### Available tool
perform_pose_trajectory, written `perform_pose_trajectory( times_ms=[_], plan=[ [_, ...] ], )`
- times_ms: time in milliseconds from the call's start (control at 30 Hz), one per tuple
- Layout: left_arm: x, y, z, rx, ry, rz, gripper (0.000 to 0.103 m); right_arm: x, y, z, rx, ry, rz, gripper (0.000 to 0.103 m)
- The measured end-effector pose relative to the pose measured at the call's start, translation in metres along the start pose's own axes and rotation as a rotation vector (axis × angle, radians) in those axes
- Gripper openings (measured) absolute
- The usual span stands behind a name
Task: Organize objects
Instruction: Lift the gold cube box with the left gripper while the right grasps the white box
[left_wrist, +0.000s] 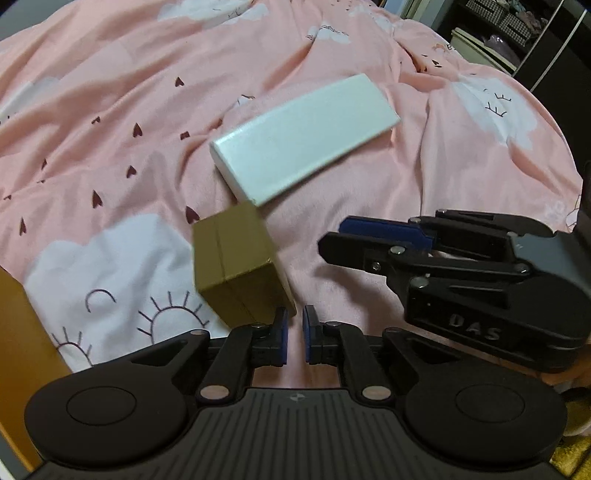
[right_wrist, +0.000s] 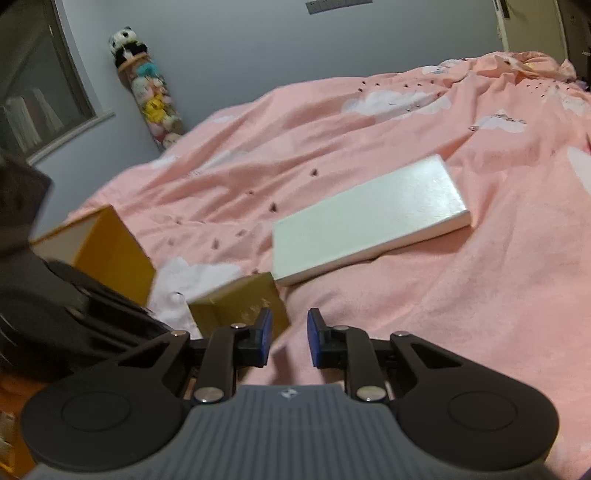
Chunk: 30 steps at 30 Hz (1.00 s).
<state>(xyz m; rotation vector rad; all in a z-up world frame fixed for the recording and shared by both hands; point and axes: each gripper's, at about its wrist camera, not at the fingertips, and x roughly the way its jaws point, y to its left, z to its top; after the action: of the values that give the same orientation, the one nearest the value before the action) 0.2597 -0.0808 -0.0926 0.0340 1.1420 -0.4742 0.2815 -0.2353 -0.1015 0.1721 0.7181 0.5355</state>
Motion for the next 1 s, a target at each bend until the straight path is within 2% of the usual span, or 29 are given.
perform_pose_trajectory(
  times_ms=[67,167,267,400,500,533,667,800,1000],
  plan=[
    [-0.002,-0.003,-0.003,-0.001,-0.006,0.009,0.011,-0.002,0.001,-0.001,0.000,-0.005,0.010,0.022],
    [-0.013,-0.009,-0.007,0.023,-0.025,0.045,0.022,0.001,0.002,-0.002,-0.006,0.016,-0.017,0.022],
    [-0.029,-0.009,-0.009,0.019,-0.049,0.042,0.032,0.003,0.003,-0.002,-0.007,0.024,-0.021,0.022],
    [-0.049,-0.005,-0.003,0.004,-0.128,0.061,0.065,0.003,0.003,-0.002,-0.016,0.026,-0.023,0.023],
    [-0.048,0.007,0.010,-0.043,-0.126,0.111,0.074,0.003,0.003,-0.003,-0.019,0.030,-0.025,0.023],
    [-0.043,0.013,0.016,-0.071,-0.103,0.109,0.082,0.003,0.003,-0.003,-0.020,0.033,-0.027,0.023],
    [-0.019,0.041,0.029,-0.200,0.018,0.072,0.083,0.003,0.004,-0.003,-0.025,0.034,-0.029,0.023],
    [-0.001,0.052,0.031,-0.267,0.081,0.032,0.083,0.003,0.004,-0.003,-0.026,0.034,-0.028,0.023],
    [0.010,0.057,0.029,-0.296,0.104,-0.016,0.062,0.004,0.002,-0.003,-0.020,0.033,-0.025,0.023]
  ],
)
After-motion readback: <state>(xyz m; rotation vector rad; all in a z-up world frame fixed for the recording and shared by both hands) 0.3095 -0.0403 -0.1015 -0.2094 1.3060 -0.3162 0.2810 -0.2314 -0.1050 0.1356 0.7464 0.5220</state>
